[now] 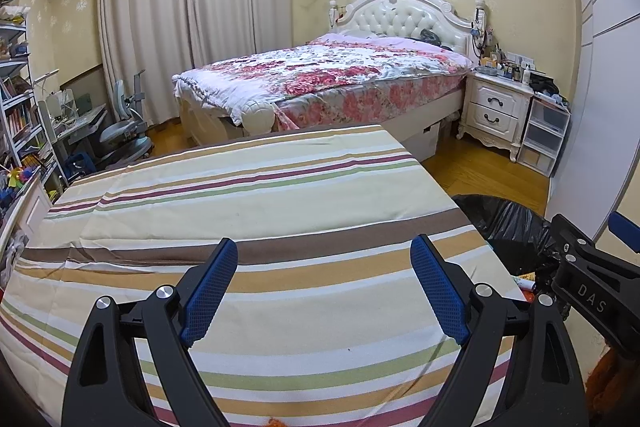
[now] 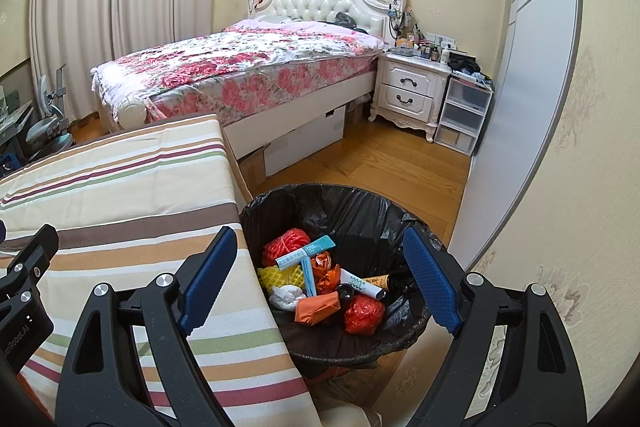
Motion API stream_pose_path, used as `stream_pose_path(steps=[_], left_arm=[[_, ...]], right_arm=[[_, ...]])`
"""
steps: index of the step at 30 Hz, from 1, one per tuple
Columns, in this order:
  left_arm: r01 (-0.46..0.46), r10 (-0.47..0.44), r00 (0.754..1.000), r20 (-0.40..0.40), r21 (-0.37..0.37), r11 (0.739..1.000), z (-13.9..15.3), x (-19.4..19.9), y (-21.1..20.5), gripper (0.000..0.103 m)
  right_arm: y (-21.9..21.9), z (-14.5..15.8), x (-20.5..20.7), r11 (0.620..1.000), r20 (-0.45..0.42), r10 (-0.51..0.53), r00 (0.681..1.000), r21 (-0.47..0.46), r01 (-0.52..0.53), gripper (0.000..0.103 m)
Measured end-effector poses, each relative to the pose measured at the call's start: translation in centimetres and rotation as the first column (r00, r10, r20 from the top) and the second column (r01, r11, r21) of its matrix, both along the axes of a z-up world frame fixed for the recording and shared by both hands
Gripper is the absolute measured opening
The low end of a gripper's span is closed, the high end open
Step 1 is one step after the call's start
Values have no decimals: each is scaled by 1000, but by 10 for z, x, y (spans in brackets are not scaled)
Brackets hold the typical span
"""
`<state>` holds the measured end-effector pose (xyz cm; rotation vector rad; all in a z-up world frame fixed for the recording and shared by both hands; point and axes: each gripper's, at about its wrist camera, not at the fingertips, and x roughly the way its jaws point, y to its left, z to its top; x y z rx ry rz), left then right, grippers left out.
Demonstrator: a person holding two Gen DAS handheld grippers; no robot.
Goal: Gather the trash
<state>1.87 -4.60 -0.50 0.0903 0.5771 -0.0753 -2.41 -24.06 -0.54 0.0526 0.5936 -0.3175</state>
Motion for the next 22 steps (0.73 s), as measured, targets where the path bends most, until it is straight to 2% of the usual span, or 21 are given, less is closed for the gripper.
stream_pose_path(steps=[15, 19, 22], left_arm=[[-12, 12, 1000, -6, -14, 1000, -2, 4, -2, 85], [-42, 42, 999, -23, -15, 999, -3, 8, 8, 85], [-73, 72, 996, -43, -22, 997, -5, 13, 23, 85]], right_arm=[[7, -5, 2, 1000, -17, 24, 1000, -3, -24, 83], [18, -5, 8, 998, -33, 68, 997, -3, -68, 83], [36, -6, 18, 991, -51, 136, 989, 3, -136, 89]])
